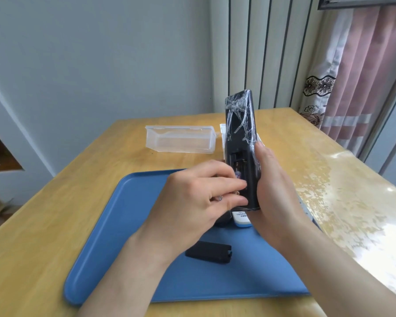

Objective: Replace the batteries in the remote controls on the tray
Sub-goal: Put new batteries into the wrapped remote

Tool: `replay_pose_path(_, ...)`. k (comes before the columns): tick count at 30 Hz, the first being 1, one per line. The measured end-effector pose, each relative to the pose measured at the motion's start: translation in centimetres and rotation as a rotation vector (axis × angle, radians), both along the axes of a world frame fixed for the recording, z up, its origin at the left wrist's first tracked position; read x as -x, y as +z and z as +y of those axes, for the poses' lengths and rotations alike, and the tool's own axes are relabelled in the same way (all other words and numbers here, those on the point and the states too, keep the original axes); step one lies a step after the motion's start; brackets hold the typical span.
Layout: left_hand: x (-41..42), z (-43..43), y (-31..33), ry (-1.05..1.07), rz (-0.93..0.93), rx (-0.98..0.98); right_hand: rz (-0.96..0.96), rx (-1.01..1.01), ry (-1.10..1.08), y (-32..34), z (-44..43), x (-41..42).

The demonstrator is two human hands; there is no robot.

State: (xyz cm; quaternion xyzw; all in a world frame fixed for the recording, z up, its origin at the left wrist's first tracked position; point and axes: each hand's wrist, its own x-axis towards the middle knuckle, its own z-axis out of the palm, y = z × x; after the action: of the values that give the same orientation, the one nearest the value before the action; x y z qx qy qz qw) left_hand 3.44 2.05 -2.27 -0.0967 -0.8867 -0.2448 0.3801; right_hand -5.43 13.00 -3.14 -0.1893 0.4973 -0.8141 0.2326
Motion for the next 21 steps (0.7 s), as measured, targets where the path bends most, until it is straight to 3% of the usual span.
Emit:
replay_pose_path(7, 0.4, 0.1, 0.0, 0.072, -0.073, -0.302, 0.036, -0.025, -0.065, -0.3, -0.6, -0.5)
replay_pose_path(21, 1.0, 0.1, -0.3, 0.165, -0.181, -0.554, 0.104, -0.042, -0.042, -0.4, -1.3, -1.8)
